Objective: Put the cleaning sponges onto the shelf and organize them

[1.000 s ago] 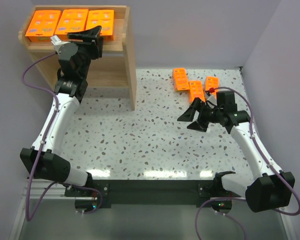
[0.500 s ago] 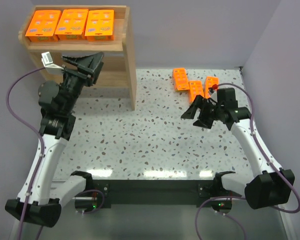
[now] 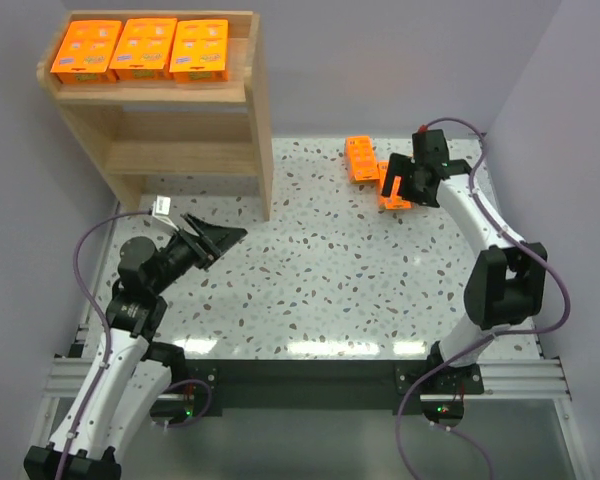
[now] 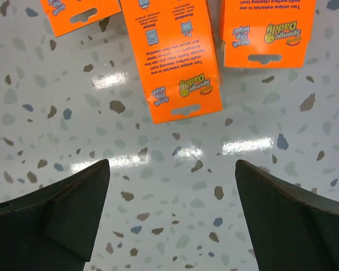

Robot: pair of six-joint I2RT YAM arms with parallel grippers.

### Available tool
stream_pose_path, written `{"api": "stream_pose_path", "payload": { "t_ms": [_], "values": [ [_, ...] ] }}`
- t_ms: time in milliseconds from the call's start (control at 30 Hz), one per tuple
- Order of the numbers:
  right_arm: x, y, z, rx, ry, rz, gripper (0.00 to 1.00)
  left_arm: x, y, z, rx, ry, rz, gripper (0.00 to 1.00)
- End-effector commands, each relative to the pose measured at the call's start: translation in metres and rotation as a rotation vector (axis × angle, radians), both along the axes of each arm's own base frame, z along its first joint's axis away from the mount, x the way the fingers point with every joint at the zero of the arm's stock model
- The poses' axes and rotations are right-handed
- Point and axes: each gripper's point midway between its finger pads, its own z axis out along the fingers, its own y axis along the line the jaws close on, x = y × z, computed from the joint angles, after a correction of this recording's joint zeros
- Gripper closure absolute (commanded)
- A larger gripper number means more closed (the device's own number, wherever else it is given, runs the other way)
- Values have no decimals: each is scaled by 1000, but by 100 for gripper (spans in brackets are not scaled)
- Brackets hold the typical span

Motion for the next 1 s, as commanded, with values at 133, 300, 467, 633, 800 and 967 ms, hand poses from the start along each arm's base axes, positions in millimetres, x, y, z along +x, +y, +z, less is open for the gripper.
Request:
{"api": "stream_pose_path", "payload": {
  "t_ms": [133, 300, 467, 633, 800, 967],
  "values": [
    [88, -17, 24, -236, -193, 134, 3, -33, -6, -29, 93, -7, -107, 22],
    [128, 7, 6, -204, -250, 272, 4, -39, -6, -40, 69, 14, -110, 22],
    [149, 4, -27, -239, -205, 262, 5, -43, -4, -48, 67, 29, -99, 22],
    [162, 0, -65, -249, -143, 252, 5, -46, -3, -53, 69, 44, -95, 23],
    [158, -14, -83, -286, -106, 198, 7, -48, 2, -50, 76, 37, -66, 22],
    [146, -22, -88, -300, -73, 151, 8, -48, 2, -53, 67, 39, -64, 22]
  ]
}}
